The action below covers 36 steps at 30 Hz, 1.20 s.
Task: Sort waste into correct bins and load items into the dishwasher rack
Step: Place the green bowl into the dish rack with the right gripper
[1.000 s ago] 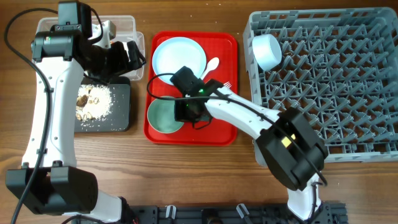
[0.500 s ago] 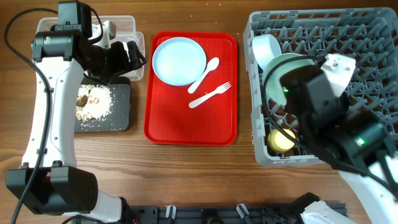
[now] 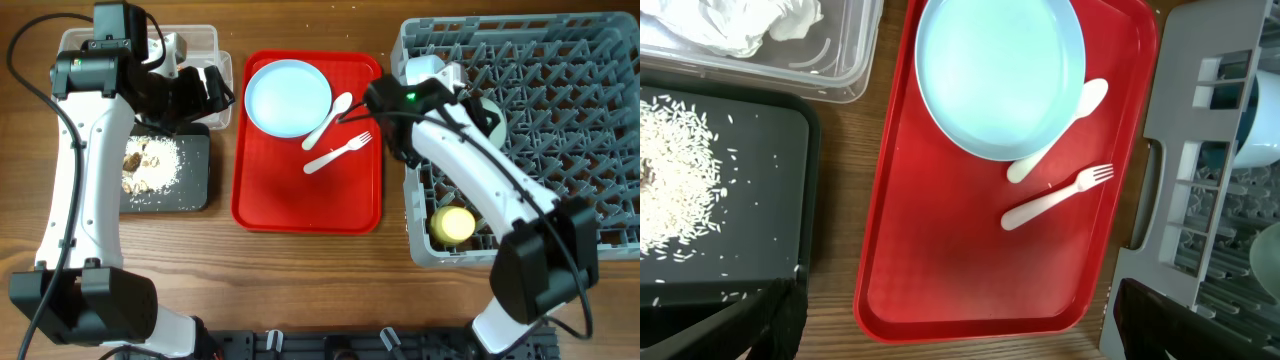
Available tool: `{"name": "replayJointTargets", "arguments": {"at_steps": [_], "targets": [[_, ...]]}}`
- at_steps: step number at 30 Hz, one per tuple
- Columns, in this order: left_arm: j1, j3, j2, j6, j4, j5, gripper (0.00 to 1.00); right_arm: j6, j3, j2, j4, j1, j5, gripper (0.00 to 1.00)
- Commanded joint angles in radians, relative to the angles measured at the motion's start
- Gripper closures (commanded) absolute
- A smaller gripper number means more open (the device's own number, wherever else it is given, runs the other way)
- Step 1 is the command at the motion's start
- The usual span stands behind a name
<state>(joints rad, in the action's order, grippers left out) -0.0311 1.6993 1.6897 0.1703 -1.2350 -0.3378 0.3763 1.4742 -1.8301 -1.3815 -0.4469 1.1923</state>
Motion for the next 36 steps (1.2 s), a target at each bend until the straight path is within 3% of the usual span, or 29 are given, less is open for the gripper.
{"name": "replayJointTargets", "arguments": {"at_steps": [1, 7, 15, 23, 28, 31, 36], "targets": [[0.001, 0.008, -0.001, -0.002, 0.0, -0.001, 0.0, -0.01, -0.006, -0.021, 0.045, 0.048, 0.006, 0.96], [0.001, 0.008, -0.001, -0.002, 0.0, -0.001, 0.0, -0.038, -0.007, -0.024, 0.106, 0.052, -0.077, 0.96], [0.001, 0.008, -0.001, -0.002, 0.0, -0.001, 0.0, -0.045, -0.007, -0.029, 0.136, 0.052, -0.018, 0.96], [0.001, 0.008, -0.001, -0.002, 0.0, -0.001, 0.0, -0.192, -0.008, -0.029, 0.156, 0.05, -0.077, 0.95], [0.001, 0.008, -0.001, -0.002, 0.0, -0.001, 0.0, -0.197, -0.008, -0.029, 0.146, 0.016, -0.076, 0.92], [0.001, 0.008, -0.001, -0.002, 0.0, -0.001, 0.0, -0.224, -0.008, -0.029, 0.147, -0.028, -0.083, 0.85], [0.001, 0.008, -0.001, -0.002, 0.0, -0.001, 0.0, -0.224, -0.007, -0.029, 0.147, -0.053, -0.126, 0.5]]}}
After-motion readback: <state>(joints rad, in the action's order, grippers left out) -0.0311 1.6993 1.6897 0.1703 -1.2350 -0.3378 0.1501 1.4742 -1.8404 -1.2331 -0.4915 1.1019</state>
